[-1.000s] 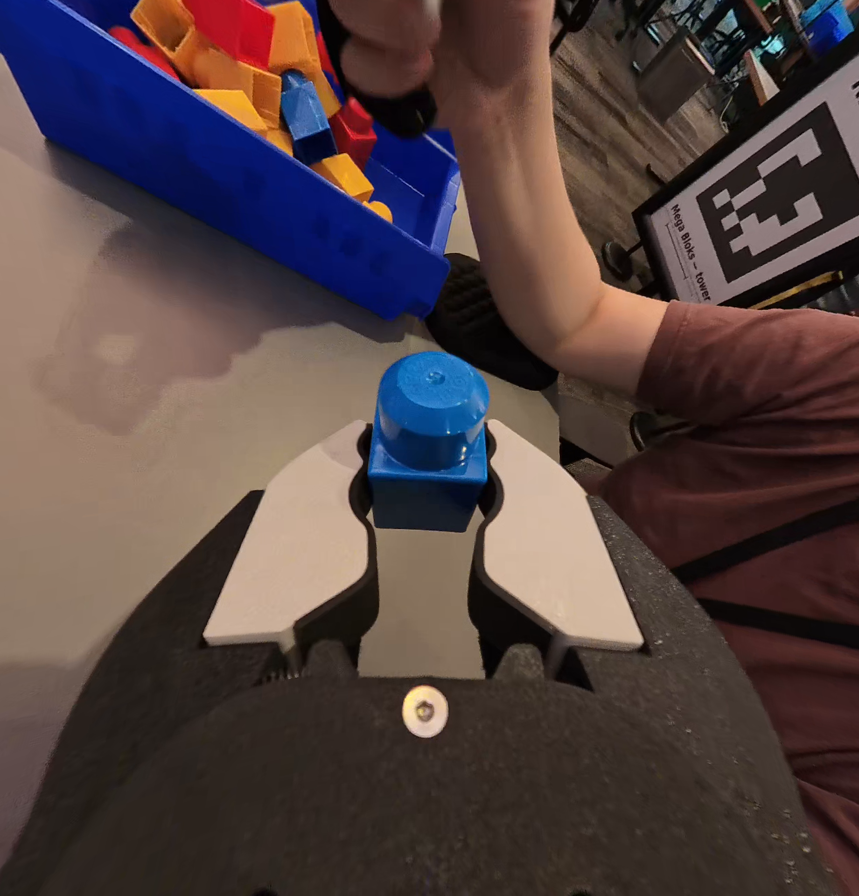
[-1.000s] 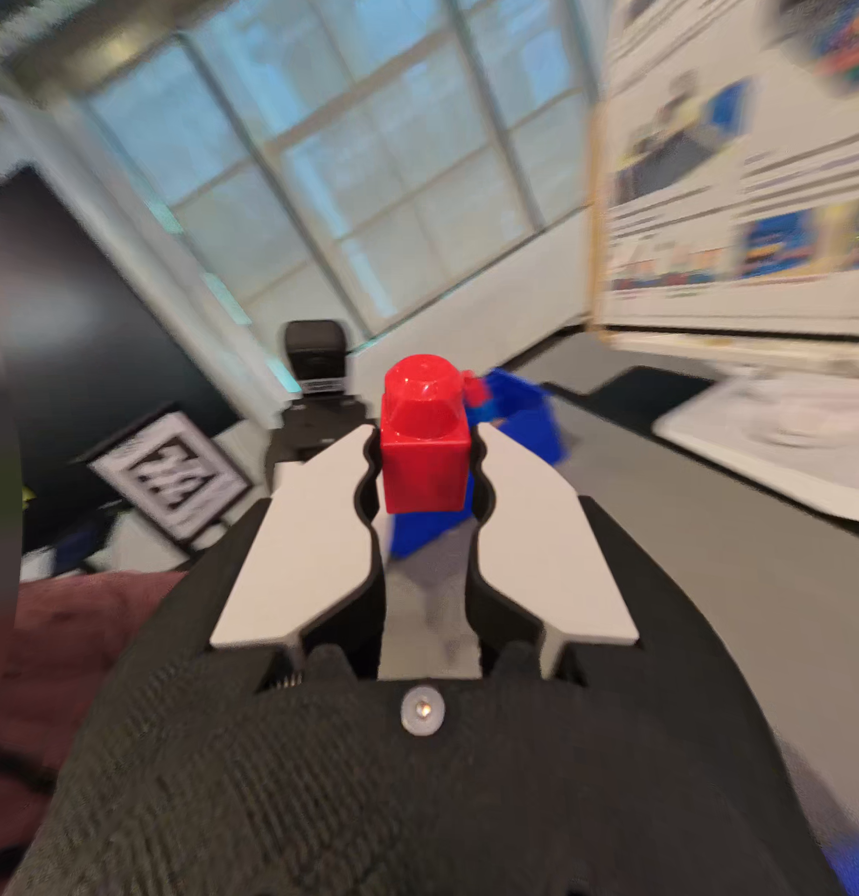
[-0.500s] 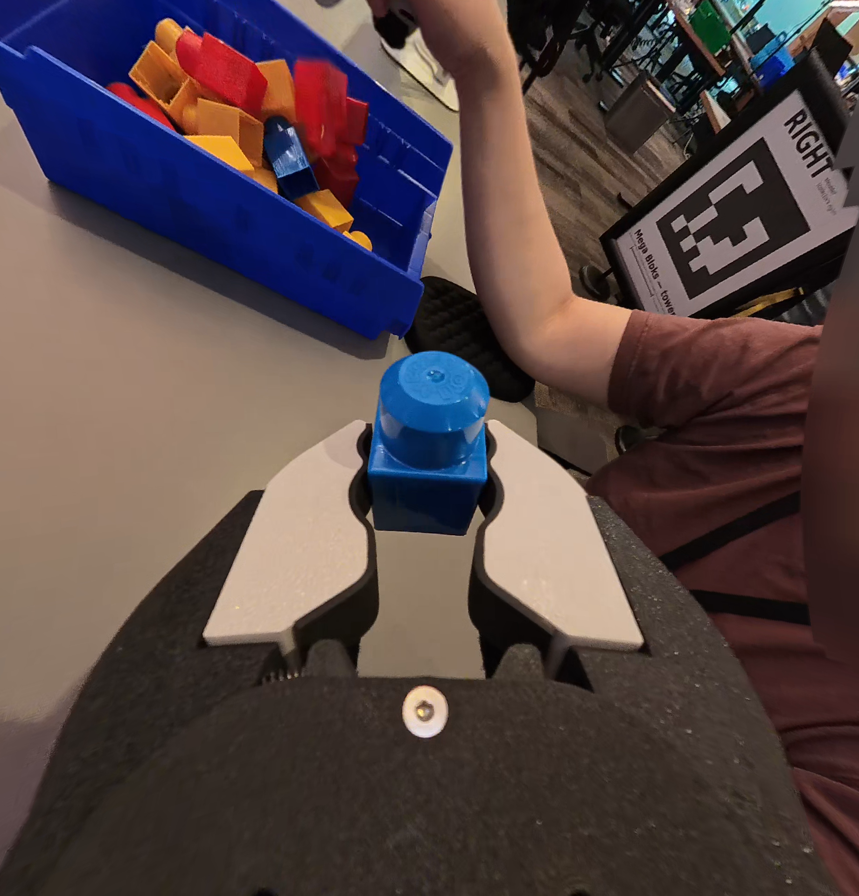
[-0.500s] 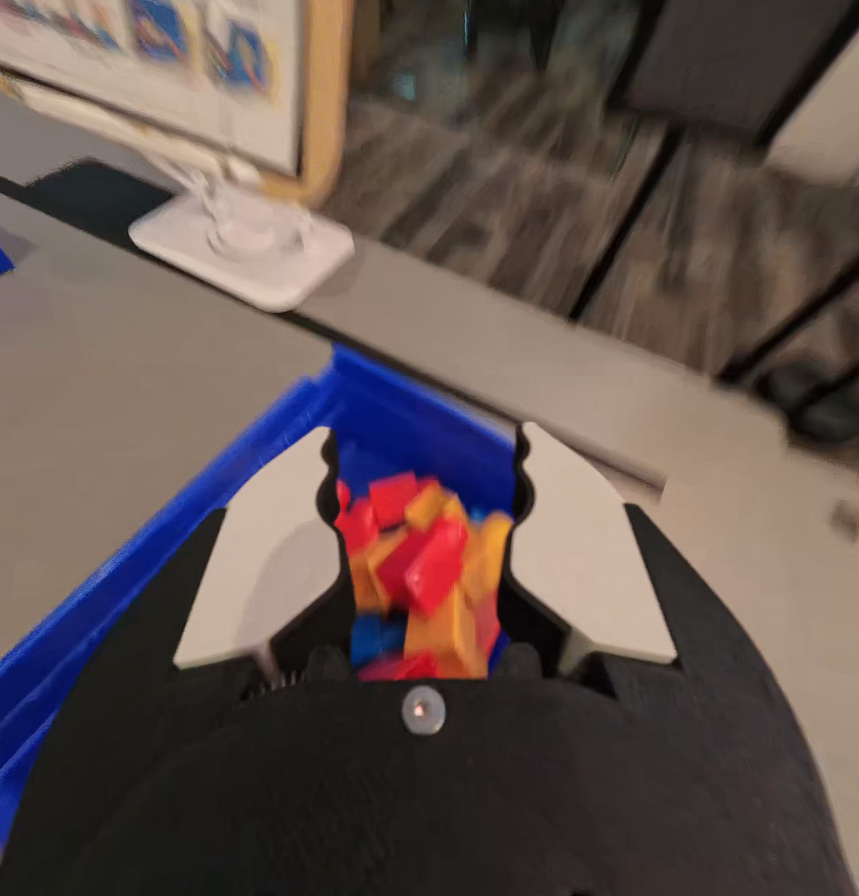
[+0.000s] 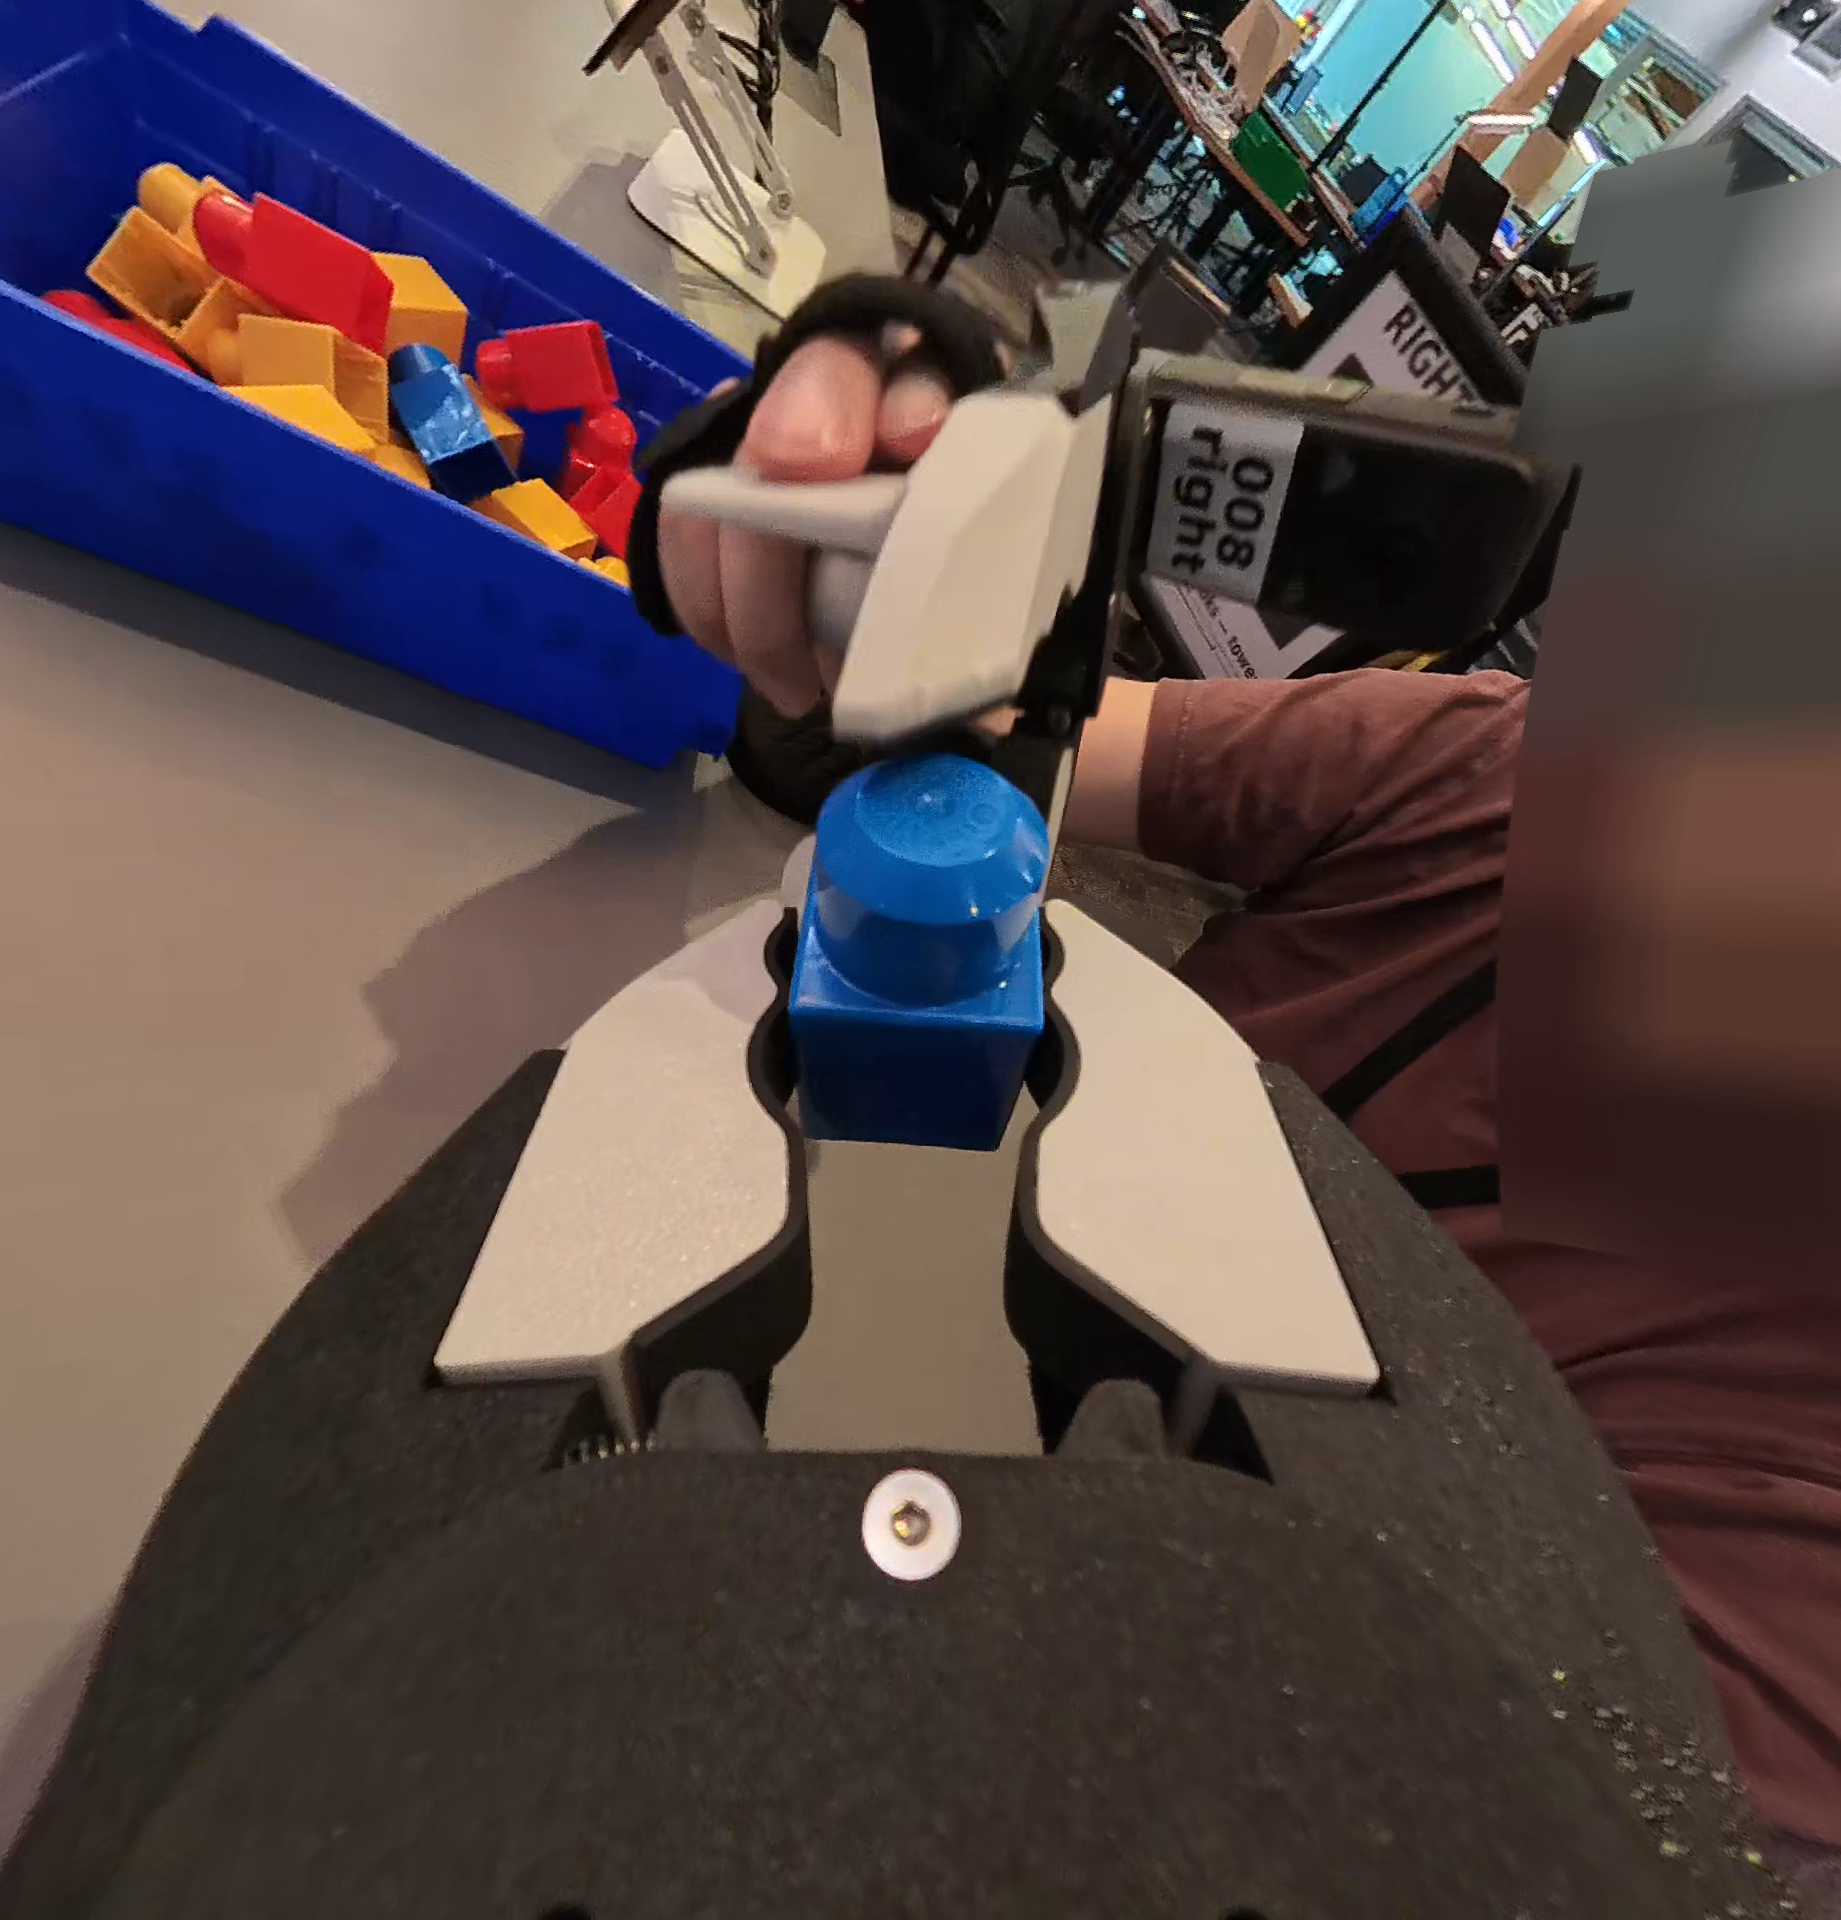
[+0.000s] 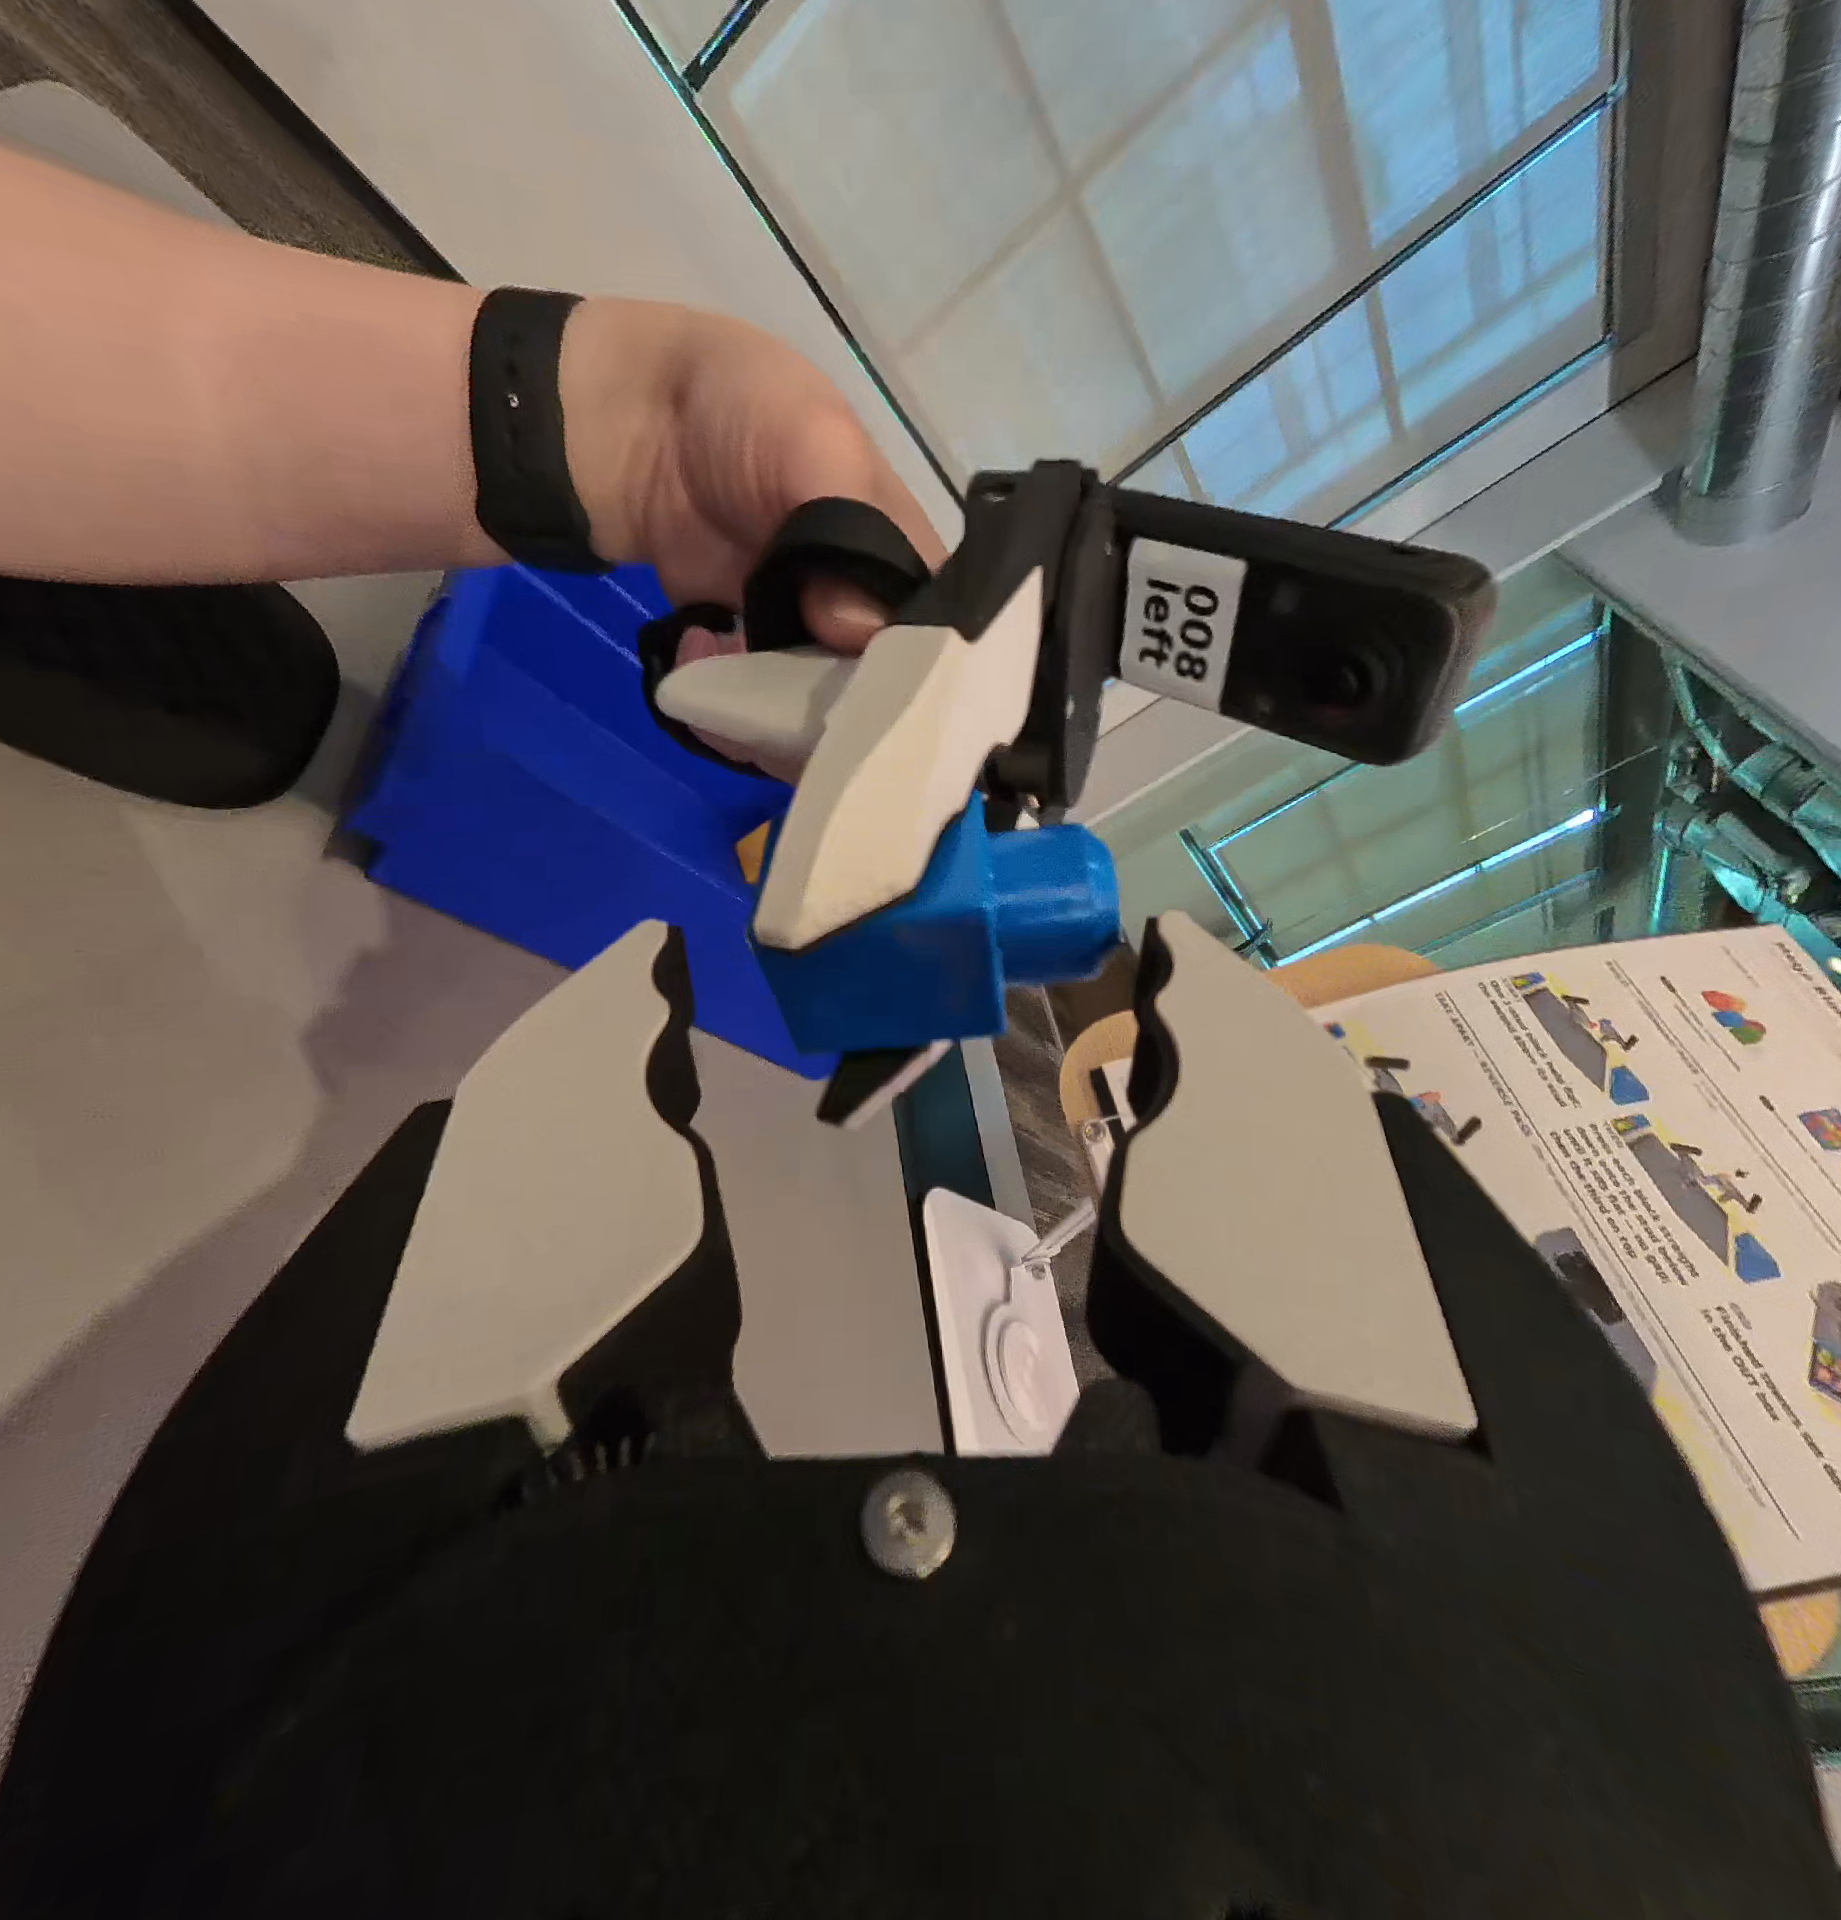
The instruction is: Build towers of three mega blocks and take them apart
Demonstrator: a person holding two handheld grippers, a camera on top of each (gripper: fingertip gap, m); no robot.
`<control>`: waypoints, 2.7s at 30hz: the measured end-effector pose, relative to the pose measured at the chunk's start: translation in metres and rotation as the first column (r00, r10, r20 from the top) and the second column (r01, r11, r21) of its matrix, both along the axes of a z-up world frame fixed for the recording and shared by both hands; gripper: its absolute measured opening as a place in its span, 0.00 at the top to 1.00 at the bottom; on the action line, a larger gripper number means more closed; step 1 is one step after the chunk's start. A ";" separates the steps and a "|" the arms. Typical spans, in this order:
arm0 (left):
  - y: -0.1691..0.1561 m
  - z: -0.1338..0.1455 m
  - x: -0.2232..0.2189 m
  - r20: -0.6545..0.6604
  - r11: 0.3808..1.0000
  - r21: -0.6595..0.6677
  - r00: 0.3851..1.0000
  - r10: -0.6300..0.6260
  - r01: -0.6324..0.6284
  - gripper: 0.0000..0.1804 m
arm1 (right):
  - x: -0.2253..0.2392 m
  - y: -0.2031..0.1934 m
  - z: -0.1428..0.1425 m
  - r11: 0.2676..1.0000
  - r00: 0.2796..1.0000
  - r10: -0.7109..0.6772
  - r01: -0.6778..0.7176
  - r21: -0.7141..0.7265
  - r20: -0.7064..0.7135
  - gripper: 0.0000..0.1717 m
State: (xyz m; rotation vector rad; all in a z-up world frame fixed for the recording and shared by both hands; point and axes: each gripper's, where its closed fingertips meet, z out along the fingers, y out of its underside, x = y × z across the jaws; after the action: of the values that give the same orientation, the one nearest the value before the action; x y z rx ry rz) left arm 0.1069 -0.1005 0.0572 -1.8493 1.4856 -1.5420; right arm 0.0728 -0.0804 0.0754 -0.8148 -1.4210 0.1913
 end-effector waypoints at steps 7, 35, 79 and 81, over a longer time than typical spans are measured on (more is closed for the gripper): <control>-0.010 0.005 0.001 0.018 0.999 -0.018 0.999 -0.040 0.041 0.76 | 0.001 0.002 0.005 0.999 0.999 -0.032 0.032 0.021 -0.018 0.62; 0.170 -0.059 -0.287 -0.235 0.342 0.448 0.260 0.937 -0.826 0.55 | 0.308 0.137 -0.067 0.427 0.676 -0.690 0.669 -0.608 0.259 0.54; 0.045 0.047 0.006 0.220 0.796 0.430 0.905 0.365 -0.426 0.74 | 0.020 0.016 -0.004 0.408 0.958 0.143 -0.286 -0.867 -0.249 0.79; 0.045 0.044 0.011 0.212 0.817 0.402 0.911 0.355 -0.412 0.76 | 0.024 0.017 -0.008 0.398 0.958 0.155 -0.282 -0.873 -0.239 0.79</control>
State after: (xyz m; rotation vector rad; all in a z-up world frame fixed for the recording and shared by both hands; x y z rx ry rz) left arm 0.1178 -0.0552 0.1017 -1.6168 1.1813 -1.0086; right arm 0.0964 -0.0631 0.0675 -1.4582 -1.2380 1.3129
